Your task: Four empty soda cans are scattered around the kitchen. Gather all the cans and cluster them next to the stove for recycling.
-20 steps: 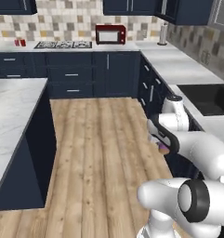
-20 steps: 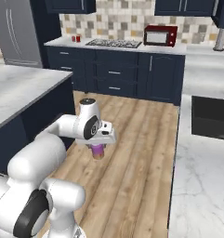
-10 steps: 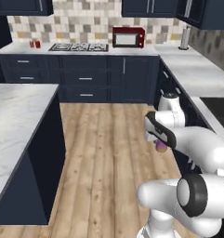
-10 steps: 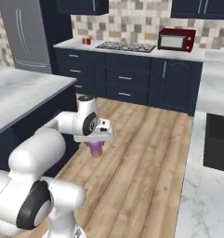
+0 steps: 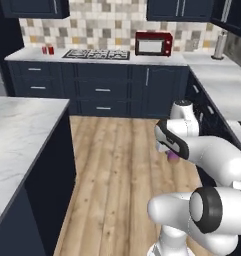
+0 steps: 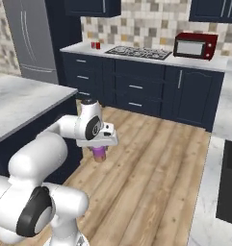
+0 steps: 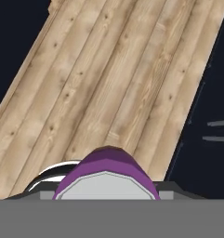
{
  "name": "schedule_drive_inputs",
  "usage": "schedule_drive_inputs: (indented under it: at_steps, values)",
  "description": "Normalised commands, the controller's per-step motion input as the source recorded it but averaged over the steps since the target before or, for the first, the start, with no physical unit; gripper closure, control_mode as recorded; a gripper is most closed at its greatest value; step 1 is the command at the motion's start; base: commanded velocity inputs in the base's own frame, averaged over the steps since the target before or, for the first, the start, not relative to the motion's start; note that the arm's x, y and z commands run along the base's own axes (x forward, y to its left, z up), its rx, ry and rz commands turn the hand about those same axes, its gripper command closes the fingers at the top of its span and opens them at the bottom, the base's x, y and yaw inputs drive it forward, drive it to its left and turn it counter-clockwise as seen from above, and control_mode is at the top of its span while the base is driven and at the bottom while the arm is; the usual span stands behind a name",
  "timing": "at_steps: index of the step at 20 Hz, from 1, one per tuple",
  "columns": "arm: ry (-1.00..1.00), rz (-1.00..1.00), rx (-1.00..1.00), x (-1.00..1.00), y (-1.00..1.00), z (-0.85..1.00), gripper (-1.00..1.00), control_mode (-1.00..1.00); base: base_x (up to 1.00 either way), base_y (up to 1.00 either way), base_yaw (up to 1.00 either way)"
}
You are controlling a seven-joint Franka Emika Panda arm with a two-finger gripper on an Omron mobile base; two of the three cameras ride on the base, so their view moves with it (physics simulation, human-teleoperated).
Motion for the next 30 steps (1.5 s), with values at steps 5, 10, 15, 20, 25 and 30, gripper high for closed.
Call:
schedule_drive_inputs:
  at_steps: [5,10,15,20,25,30]
  values:
    - [0.00,0.00,0.00,0.00,0.00,0.00,1.00,1.00,0.75,-0.01,0.18]
    - [0.00,0.00,0.00,0.00,0.00,0.00,1.00,1.00,0.75,-0.02,0.17]
    - [0.00,0.00,0.00,0.00,0.00,0.00,1.00,1.00,0.75,-0.03,0.16]
    - [0.00,0.00,0.00,0.00,0.00,0.00,1.00,1.00,0.75,-0.02,0.16]
    - [0.00,0.00,0.00,0.00,0.00,0.00,1.00,1.00,0.75,-0.02,0.16]
    - [0.00,0.00,0.00,0.00,0.00,0.00,1.00,1.00,0.75,-0.01,0.16]
